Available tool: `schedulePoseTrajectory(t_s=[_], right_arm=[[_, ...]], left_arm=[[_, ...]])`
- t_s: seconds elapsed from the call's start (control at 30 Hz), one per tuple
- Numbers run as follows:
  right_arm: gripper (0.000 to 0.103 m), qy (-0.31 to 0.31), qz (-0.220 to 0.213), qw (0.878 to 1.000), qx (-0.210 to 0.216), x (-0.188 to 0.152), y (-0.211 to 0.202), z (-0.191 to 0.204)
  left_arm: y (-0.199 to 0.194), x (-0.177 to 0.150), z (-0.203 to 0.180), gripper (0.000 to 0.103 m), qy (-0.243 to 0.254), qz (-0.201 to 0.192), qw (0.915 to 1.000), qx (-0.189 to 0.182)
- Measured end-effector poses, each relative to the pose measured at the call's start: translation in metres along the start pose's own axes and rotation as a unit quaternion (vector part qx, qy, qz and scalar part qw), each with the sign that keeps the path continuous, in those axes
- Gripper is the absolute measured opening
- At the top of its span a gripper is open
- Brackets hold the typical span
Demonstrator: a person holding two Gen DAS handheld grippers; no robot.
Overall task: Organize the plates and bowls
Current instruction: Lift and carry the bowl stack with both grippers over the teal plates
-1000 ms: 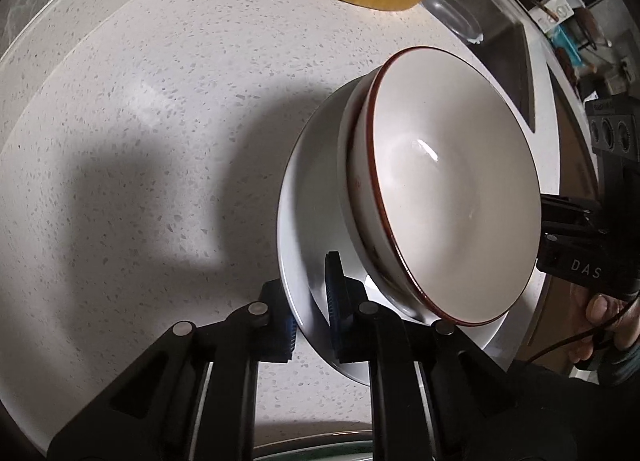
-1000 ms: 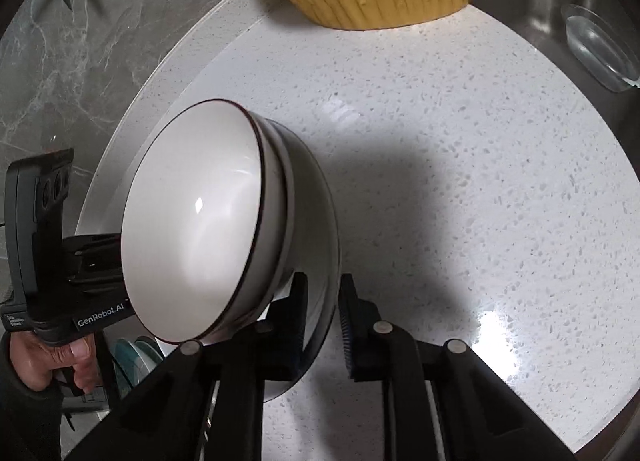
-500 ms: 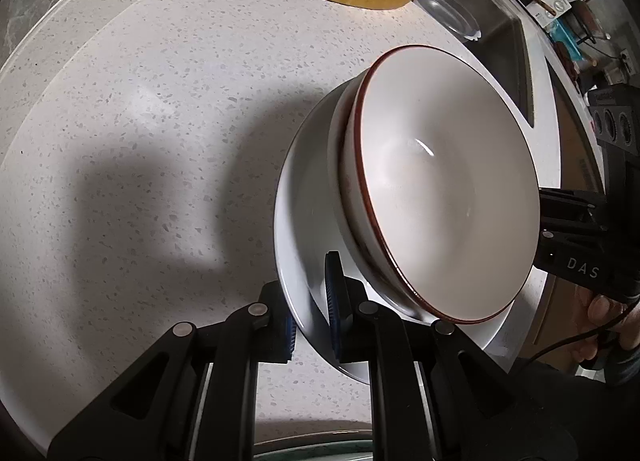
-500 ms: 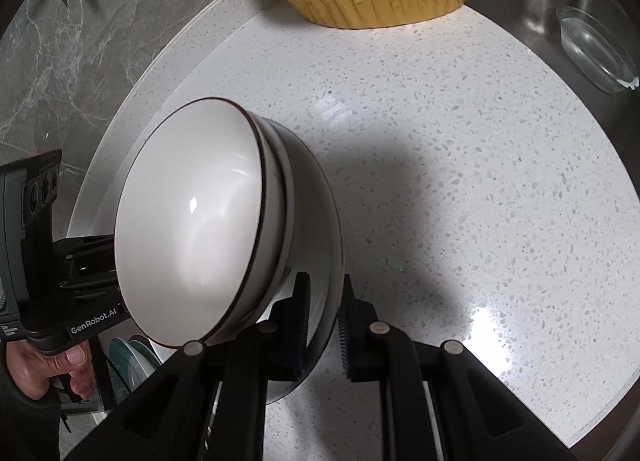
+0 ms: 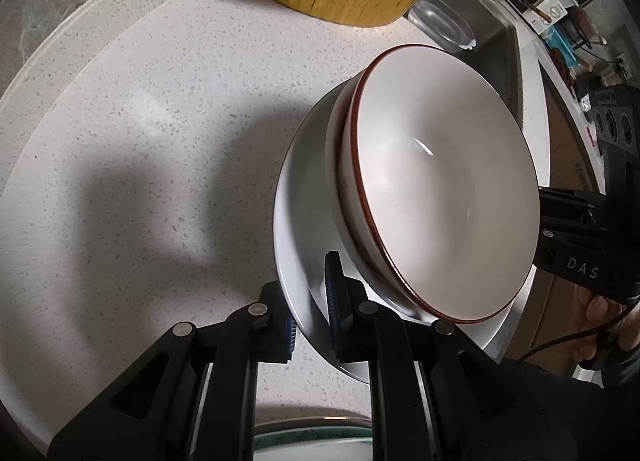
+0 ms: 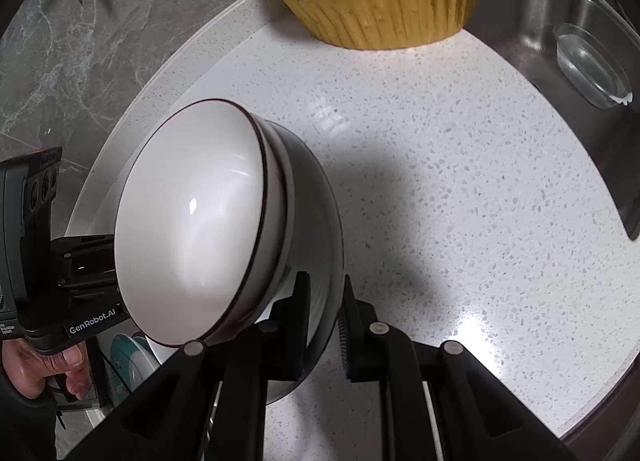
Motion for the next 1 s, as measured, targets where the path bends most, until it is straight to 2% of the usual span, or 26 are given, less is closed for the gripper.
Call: schedulePoseTrajectory(t_s=[0.17, 0.5, 0.73, 1.0], right_arm=[[0.015, -0.015, -0.003, 1.000, 0.001, 0.002, -0.016, 0.012], [0.015, -0.077, 0.000, 0.997, 0.011, 0.009, -0.048, 0.069], [0.016, -0.121, 0.020, 0.992, 0.025, -0.002, -0.049, 0.116], [0.017, -0.163, 0.059, 0.984, 0.037, -0.035, -0.034, 0.164]], left_arm=[[-0.028, 0.000, 0.004, 0.011, 0.000, -0.013, 0.9999, 0.006], [-0.096, -0.017, 0.030, 0.011, -0.026, -0.046, 0.9983, 0.026], [-0.130, -0.053, 0.056, 0.011, -0.054, -0.052, 0.9963, 0.042], [-0.150, -0.123, 0.086, 0.011, -0.097, -0.048, 0.9929, 0.049]])
Point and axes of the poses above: each gripper's, at about its wrist camera, not at the fingertips, and y roughly the way its jaws point, z to its left, x to its top, the point moved 9 cm from there along y, roughly the way its jaws point, and after that the axes turned 15 degrees about x, right-handed, at the moved point
